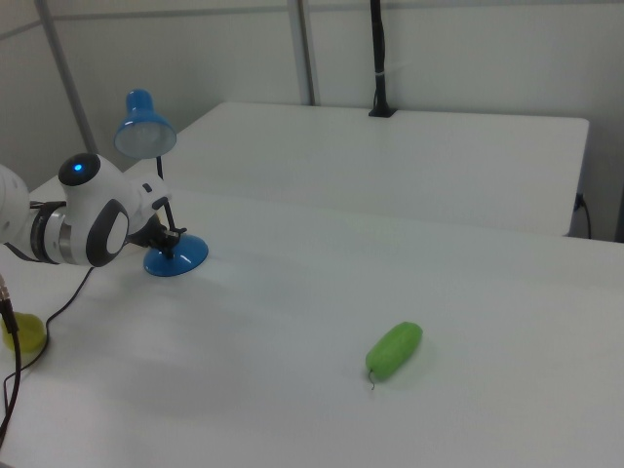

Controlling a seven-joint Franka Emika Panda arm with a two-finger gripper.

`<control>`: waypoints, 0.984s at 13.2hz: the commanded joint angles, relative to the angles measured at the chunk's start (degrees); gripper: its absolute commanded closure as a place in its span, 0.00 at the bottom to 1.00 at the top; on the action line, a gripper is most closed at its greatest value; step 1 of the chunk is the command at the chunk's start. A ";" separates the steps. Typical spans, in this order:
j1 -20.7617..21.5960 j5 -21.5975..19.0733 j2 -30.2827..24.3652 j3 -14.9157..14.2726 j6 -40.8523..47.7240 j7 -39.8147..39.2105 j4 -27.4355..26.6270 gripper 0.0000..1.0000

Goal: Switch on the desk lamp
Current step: 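Press down on the lamp base switch with the gripper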

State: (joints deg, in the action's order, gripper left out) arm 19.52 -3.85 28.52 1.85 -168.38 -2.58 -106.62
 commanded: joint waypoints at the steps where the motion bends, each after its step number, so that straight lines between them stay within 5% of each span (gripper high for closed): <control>1: 0.34 -0.72 3.91 0.17 -0.72 0.47 1.33 1.00; 13: 1.04 -0.98 6.28 0.08 -0.90 0.56 1.33 1.00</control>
State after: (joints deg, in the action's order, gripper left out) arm 19.55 -3.86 28.64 1.85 -168.40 -2.58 -106.54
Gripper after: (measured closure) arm 0.991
